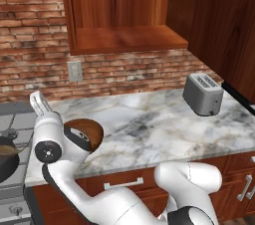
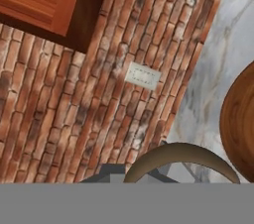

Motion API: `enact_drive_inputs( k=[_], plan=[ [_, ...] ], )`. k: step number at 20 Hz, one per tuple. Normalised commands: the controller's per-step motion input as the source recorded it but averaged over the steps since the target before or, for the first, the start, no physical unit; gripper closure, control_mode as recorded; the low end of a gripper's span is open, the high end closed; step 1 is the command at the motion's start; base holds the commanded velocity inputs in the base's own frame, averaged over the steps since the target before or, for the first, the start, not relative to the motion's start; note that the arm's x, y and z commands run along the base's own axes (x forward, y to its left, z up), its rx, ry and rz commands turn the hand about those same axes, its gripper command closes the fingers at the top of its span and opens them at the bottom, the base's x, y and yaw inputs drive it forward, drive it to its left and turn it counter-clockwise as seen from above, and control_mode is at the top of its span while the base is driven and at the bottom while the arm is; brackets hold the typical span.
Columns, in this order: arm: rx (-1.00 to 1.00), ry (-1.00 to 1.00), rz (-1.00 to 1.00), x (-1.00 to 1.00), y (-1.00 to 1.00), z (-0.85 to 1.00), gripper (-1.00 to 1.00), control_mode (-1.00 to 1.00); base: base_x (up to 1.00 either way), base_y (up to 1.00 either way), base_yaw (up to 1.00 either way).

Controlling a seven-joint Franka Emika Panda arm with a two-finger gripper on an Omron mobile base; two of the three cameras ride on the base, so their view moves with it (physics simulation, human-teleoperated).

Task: Open the cabinet and move the ladle to the pot. Then close the cabinet.

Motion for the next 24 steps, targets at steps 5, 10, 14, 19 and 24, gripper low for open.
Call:
enact_drive_inputs(
  k=[5, 10, 14, 19, 24],
  plan=[
    [0.0, 0.01, 0.0, 0.19, 0.0, -0.12, 1.0, -1.0, 0.0, 0.0, 0.0],
    [0.0, 0.03, 0.0, 0.24, 0.0, -0.16, 1.0, -1.0, 0.0, 0.0, 0.0],
    [0.0, 0.02, 0.0, 0.19, 0.0, -0.11, 1.0, -1.0, 0.0, 0.0, 0.0],
    [0.0, 0.02, 0.0, 0.16, 0.06, -0.1, 1.0, -1.0, 0.0, 0.0, 0.0],
    [0.0, 0.0, 0.0, 0.02, 0.39, 0.0, 1.0, -1.0, 0.0, 0.0, 0.0]
  ],
)
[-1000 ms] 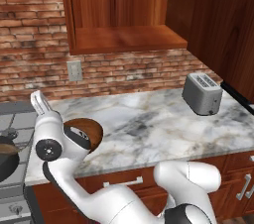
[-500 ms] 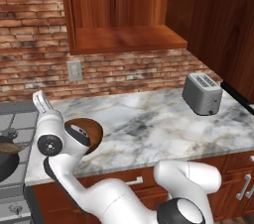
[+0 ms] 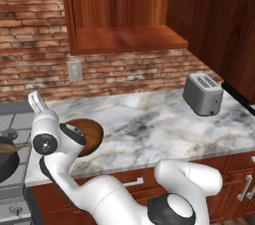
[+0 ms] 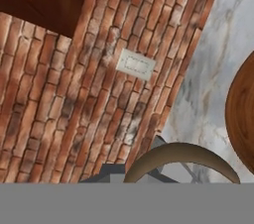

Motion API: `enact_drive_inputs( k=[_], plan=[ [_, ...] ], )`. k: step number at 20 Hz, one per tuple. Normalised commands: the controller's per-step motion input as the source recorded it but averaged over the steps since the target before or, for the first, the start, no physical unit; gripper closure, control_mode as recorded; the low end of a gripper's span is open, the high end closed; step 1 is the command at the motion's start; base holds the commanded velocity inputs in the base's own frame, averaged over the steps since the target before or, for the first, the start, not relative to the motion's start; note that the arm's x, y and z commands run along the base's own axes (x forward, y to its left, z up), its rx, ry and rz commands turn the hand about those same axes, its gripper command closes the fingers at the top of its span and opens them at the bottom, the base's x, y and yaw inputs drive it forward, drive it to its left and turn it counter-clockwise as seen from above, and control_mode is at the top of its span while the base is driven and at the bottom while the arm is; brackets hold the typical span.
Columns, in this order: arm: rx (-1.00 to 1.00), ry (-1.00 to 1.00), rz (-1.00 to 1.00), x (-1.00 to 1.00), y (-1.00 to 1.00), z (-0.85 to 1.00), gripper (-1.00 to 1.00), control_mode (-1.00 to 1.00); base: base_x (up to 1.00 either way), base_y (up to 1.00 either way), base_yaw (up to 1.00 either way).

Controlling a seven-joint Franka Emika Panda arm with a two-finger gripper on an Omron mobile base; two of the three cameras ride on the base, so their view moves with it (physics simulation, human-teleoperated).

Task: Open the cabinet and move the ladle to the pot. Then close the cabinet.

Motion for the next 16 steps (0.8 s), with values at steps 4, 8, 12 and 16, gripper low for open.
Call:
enact_drive_inputs(
  k=[4, 8, 12, 16],
  plan=[
    [0.0, 0.0, 0.0, 0.0, 0.24, 0.0, 1.0, -1.0, 0.0, 0.0, 0.0],
    [0.0, 0.0, 0.0, 0.02, 0.05, 0.0, 1.0, -1.0, 0.0, 0.0, 0.0],
    [0.0, 0.0, 0.0, 0.05, 0.0, -0.01, 1.0, -1.0, 0.0, 0.0, 0.0],
    [-0.01, 0.0, 0.0, 0.15, 0.01, -0.05, 1.0, -1.0, 0.0, 0.0, 0.0]
  ],
)
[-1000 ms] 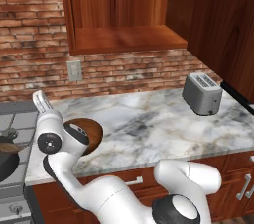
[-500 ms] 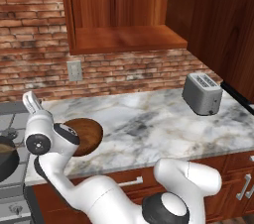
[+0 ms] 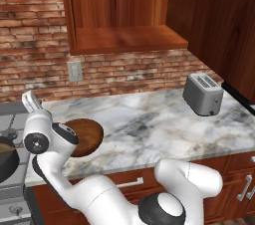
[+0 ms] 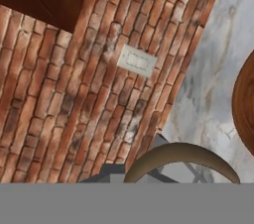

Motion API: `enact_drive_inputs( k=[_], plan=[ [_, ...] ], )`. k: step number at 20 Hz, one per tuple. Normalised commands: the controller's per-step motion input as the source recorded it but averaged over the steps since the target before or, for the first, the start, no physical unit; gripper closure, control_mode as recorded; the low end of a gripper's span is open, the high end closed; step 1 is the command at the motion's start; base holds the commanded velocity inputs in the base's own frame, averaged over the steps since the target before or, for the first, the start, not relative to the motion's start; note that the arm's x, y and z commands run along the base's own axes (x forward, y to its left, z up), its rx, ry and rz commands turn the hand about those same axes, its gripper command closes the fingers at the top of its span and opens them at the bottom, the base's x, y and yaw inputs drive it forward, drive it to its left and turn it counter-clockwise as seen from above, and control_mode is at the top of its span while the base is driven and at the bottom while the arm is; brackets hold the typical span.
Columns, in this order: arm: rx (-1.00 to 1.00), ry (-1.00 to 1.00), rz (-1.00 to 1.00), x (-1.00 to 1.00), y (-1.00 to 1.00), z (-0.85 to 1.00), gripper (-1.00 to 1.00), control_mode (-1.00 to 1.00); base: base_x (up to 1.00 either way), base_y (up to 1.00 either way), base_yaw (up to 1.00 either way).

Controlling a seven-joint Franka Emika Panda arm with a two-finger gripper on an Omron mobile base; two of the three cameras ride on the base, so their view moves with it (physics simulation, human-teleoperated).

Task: Open the cabinet and move the ladle to the pot. Then close the cabinet.

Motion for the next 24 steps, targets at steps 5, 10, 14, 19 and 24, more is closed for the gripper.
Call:
enact_drive_inputs(
  k=[5, 10, 14, 19, 24],
  plan=[
    [-0.01, 0.0, 0.0, 0.11, 0.08, -0.06, 1.0, -1.0, 0.0, 0.0, 0.0],
    [-0.02, 0.0, 0.0, 0.17, 0.27, -0.17, 1.0, -1.0, 0.0, 0.0, 0.0],
    [-0.02, 0.0, 0.0, 0.22, 0.26, -0.19, 1.0, -1.0, 0.0, 0.0, 0.0],
    [-0.02, 0.0, 0.0, 0.2, 0.21, -0.14, 1.0, -1.0, 0.0, 0.0, 0.0],
    [-0.02, 0.03, 0.0, 0.21, 0.24, -0.15, 1.0, -1.0, 0.0, 0.0, 0.0]
  ],
)
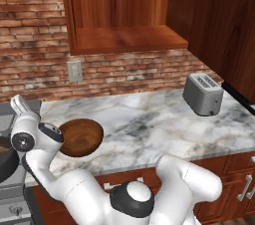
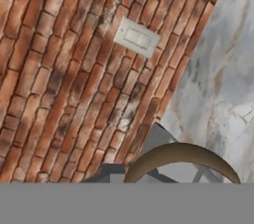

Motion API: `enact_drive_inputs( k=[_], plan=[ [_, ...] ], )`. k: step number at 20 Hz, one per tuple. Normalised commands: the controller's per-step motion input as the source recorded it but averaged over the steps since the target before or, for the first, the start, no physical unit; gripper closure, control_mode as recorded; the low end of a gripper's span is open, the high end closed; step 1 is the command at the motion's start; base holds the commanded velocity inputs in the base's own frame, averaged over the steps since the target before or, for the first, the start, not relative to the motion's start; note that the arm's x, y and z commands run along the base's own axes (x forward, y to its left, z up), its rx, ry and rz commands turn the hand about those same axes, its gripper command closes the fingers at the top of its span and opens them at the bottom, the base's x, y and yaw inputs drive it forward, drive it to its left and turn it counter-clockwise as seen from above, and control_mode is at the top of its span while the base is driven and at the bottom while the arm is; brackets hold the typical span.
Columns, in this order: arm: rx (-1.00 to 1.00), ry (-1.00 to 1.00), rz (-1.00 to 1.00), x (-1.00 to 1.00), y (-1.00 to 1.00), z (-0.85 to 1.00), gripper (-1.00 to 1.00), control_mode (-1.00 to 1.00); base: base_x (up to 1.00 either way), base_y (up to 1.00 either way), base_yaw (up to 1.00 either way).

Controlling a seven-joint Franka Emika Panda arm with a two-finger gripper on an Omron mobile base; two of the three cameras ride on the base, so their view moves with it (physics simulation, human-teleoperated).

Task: Open the cabinet and move the ladle to the pot. Then close the cabinet.

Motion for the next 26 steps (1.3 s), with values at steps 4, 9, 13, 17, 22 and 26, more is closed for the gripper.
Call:
enact_drive_inputs(
  k=[4, 9, 13, 17, 22, 26],
  plan=[
    [-0.01, 0.04, -0.01, 0.16, 0.21, -0.14, 1.0, -1.0, 0.0, 0.0, 0.0],
    [0.0, 0.06, -0.01, 0.18, 0.26, -0.18, 1.0, -1.0, 0.0, 0.0, 0.0],
    [0.0, 0.06, -0.02, 0.11, 0.18, -0.18, 1.0, -1.0, 0.0, 0.0, 0.0],
    [0.0, 0.07, -0.02, 0.08, 0.15, -0.25, 1.0, -1.0, 0.0, 0.0, 0.0],
    [0.0, 0.07, -0.01, 0.06, 0.12, -0.25, 1.0, -1.0, 0.0, 0.0, 0.0],
    [0.0, 0.06, 0.0, 0.07, 0.11, -0.22, 1.0, -1.0, 0.0, 0.0, 0.0]
  ],
)
